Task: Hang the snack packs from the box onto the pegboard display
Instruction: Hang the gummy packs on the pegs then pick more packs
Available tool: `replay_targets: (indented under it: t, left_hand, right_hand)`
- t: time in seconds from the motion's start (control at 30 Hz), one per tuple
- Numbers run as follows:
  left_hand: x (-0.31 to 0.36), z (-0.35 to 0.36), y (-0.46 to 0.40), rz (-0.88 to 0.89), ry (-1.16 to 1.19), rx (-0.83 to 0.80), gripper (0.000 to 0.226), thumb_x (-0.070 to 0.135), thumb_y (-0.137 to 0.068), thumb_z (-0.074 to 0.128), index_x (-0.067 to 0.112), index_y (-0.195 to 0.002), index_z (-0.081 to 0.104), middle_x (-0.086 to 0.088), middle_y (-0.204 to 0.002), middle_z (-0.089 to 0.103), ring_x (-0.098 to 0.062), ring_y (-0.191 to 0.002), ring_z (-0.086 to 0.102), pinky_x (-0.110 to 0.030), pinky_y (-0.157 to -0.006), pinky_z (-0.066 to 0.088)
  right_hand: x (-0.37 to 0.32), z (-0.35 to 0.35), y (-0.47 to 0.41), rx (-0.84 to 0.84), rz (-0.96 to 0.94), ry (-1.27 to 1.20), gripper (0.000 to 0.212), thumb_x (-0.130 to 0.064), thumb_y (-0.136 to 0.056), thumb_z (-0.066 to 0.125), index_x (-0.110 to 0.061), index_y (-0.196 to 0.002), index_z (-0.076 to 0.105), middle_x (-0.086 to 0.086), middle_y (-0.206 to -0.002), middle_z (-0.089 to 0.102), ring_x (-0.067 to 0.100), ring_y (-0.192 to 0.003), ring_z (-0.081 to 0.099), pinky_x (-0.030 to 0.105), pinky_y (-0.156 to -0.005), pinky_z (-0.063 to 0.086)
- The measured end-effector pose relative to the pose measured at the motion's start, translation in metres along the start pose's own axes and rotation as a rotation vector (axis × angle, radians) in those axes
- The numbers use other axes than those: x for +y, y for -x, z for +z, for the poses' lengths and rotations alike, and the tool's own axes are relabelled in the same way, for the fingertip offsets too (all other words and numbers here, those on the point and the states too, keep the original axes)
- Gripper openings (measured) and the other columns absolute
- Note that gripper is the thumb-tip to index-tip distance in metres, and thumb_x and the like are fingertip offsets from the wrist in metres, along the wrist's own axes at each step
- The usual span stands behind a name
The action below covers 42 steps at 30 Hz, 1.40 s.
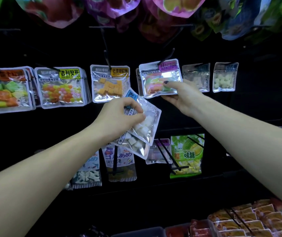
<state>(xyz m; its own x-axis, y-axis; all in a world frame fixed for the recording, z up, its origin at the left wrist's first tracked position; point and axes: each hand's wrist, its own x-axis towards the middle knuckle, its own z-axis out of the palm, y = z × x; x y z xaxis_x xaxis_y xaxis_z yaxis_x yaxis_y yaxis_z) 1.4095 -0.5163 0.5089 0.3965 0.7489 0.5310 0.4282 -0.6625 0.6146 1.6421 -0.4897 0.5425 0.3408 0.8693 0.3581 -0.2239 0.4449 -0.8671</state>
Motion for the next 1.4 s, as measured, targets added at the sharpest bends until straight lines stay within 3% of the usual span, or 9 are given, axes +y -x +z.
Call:
replay_targets:
  t: [0.07, 0.17, 0.3, 0.6, 0.73, 0.87, 1.03, 1.27, 1.4]
  left_hand:
    - [-0.012, 0.004, -0.005, -0.009, 0.006, -0.004, 0.008, 0.03, -0.093, 0.076, 0.024, -0.093, 0.071, 0.006, -0.113, 0.069, -0.003, -0.04, 0.041, -0.01, -0.042, 0.036]
    - [-0.027, 0.011, -0.012, -0.034, 0.027, 0.027, 0.009, 0.031, -0.09, 0.079, 0.028, -0.086, 0.072, 0.011, -0.11, 0.07, -0.023, -0.077, 0.067, -0.008, -0.05, 0.043]
    - [-0.037, 0.017, -0.016, -0.063, 0.046, 0.012, 0.009, 0.032, -0.089, 0.08, 0.029, -0.084, 0.072, 0.01, -0.105, 0.072, -0.031, -0.073, 0.066, -0.018, -0.051, 0.045]
    - [-0.039, 0.01, -0.013, -0.076, 0.066, 0.016, 0.009, 0.035, -0.089, 0.08, 0.031, -0.085, 0.073, 0.016, -0.106, 0.07, -0.031, -0.095, 0.069, -0.012, -0.054, 0.045]
    - [-0.024, 0.004, -0.004, -0.045, 0.086, 0.008, 0.008, 0.032, -0.09, 0.079, 0.028, -0.088, 0.073, 0.009, -0.103, 0.073, -0.015, -0.046, 0.053, -0.018, -0.044, 0.041]
    - [-0.002, 0.0, 0.007, -0.078, 0.151, 0.008, 0.006, 0.029, -0.093, 0.075, 0.025, -0.093, 0.072, -0.005, -0.099, 0.075, -0.015, -0.041, 0.038, -0.021, -0.041, 0.036]
    - [0.027, 0.003, 0.022, -0.124, 0.159, -0.017, 0.01, 0.018, -0.094, 0.066, 0.025, -0.099, 0.071, -0.008, -0.1, 0.073, -0.007, -0.033, 0.033, -0.018, -0.036, 0.032]
    - [0.058, 0.013, 0.043, -0.025, 0.15, -0.054, 0.045, 0.028, -0.092, 0.076, 0.041, -0.125, 0.048, 0.006, -0.108, 0.059, -0.004, -0.035, 0.038, -0.016, -0.04, 0.035]
    - [0.064, 0.018, 0.047, -0.021, 0.098, -0.026, 0.06, 0.05, -0.086, 0.08, 0.054, -0.128, 0.039, 0.017, -0.125, 0.053, 0.002, -0.067, 0.068, -0.017, -0.06, 0.049]
  right_hand:
    - [0.01, 0.002, -0.016, 0.026, 0.005, 0.011, 0.037, 0.002, -0.091, 0.071, 0.003, -0.126, 0.06, 0.016, -0.118, 0.073, 0.026, -0.1, 0.075, 0.03, -0.069, 0.063]
    - [0.024, 0.006, -0.04, 0.063, 0.01, 0.018, 0.036, 0.003, -0.09, 0.071, 0.004, -0.125, 0.06, 0.016, -0.118, 0.071, 0.026, -0.099, 0.074, 0.029, -0.066, 0.063]
    - [0.04, 0.012, -0.065, 0.108, 0.008, 0.02, 0.047, 0.001, -0.088, 0.074, 0.007, -0.131, 0.055, 0.021, -0.126, 0.067, 0.031, -0.101, 0.074, 0.032, -0.068, 0.064]
    - [0.054, 0.013, -0.069, 0.169, 0.092, 0.012, 0.043, -0.011, -0.089, 0.079, 0.003, -0.117, 0.05, 0.019, -0.106, 0.062, 0.029, -0.082, 0.077, 0.039, -0.092, 0.062]
    - [0.047, 0.004, -0.041, 0.191, 0.216, 0.046, 0.042, -0.016, -0.093, 0.075, -0.004, -0.122, 0.047, 0.026, -0.117, 0.058, 0.032, -0.08, 0.078, 0.038, -0.081, 0.065]
    - [0.038, -0.002, 0.014, 0.071, 0.317, 0.128, 0.059, -0.03, -0.097, 0.07, 0.0, -0.14, 0.045, 0.021, -0.112, 0.064, 0.026, -0.075, 0.078, 0.03, -0.055, 0.061]
    - [0.006, -0.017, 0.081, -0.255, 0.387, 0.252, 0.051, -0.052, -0.095, 0.064, -0.008, -0.119, 0.066, 0.016, -0.116, 0.076, 0.03, -0.104, 0.075, 0.04, -0.088, 0.059]
    - [-0.023, -0.037, 0.126, -0.342, 0.261, 0.392, 0.046, -0.014, -0.09, 0.076, -0.003, -0.131, 0.06, 0.009, -0.111, 0.079, 0.024, -0.094, 0.077, 0.031, -0.078, 0.058]
    - [-0.033, -0.055, 0.137, -0.27, 0.215, 0.35, 0.033, -0.008, -0.089, 0.075, -0.005, -0.121, 0.065, 0.01, -0.111, 0.079, 0.027, -0.101, 0.076, 0.038, -0.091, 0.06]
